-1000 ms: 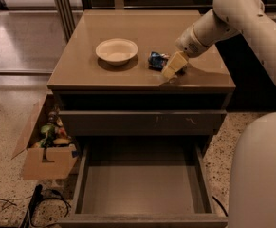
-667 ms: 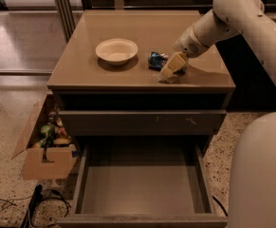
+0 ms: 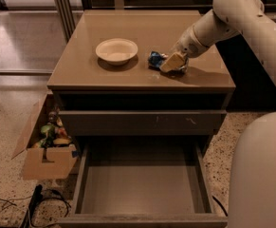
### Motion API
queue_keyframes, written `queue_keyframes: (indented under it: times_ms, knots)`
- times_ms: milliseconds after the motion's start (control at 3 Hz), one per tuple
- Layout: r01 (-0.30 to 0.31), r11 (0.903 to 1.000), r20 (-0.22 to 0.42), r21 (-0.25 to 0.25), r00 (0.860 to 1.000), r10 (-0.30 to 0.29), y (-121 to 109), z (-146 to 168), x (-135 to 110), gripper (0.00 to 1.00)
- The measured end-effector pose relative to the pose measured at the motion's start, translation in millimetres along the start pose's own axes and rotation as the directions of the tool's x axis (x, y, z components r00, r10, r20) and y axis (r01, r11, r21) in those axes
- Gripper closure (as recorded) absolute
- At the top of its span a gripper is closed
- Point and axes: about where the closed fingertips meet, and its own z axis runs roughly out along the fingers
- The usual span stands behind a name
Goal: Place redbull can into middle drawer
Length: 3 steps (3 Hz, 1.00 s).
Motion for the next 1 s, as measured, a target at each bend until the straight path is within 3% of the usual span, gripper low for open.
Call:
queue_keyframes:
  times_ms: [333, 667, 1000]
  knots:
    - [0.0, 1.0, 0.0, 0.0, 1.0, 0.0, 0.0, 0.1, 0.0, 0.88]
    - [0.0, 1.0, 0.0, 0.0, 1.0, 0.0, 0.0, 0.1, 0.0, 1.0]
    - [-0.004, 1.0, -0.008, 0.003, 1.0, 0.004, 0.2, -2.2, -1.0, 1.0]
